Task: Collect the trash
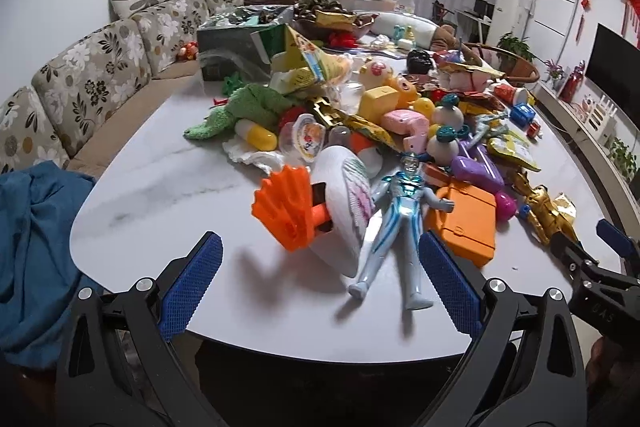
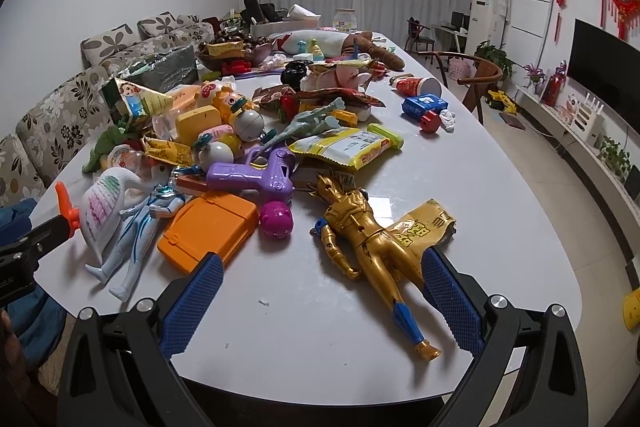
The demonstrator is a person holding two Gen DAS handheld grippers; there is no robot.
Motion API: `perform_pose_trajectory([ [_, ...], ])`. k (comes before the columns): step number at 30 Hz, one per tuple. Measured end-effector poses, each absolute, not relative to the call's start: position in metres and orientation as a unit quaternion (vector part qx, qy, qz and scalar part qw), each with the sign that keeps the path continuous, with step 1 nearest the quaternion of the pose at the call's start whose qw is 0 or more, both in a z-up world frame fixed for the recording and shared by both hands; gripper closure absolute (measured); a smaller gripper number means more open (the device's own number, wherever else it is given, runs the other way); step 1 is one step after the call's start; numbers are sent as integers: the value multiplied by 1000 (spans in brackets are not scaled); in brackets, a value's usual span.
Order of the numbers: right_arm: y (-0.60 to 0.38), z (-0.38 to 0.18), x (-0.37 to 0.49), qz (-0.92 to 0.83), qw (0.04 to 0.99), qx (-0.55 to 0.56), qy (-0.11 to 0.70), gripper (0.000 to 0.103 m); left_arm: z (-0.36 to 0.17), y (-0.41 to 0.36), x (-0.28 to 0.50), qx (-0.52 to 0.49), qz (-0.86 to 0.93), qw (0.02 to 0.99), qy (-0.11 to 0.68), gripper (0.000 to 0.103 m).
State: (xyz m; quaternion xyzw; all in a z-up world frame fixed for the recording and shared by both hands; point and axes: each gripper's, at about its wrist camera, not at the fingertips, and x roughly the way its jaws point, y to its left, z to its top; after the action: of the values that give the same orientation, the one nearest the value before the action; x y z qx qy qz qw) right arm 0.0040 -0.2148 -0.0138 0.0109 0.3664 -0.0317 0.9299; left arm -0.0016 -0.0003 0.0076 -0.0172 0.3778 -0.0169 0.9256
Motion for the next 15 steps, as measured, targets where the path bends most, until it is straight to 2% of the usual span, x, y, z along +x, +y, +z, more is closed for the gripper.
perform_pose_trajectory([
  [5,-215,-14,5,-25,930,2,367,5,6,-7,-3,3,-23,927,374,7],
  [15,-217,-17,7,-25,927,1,375,5,1,2,1,-42,-41,918,393,7],
])
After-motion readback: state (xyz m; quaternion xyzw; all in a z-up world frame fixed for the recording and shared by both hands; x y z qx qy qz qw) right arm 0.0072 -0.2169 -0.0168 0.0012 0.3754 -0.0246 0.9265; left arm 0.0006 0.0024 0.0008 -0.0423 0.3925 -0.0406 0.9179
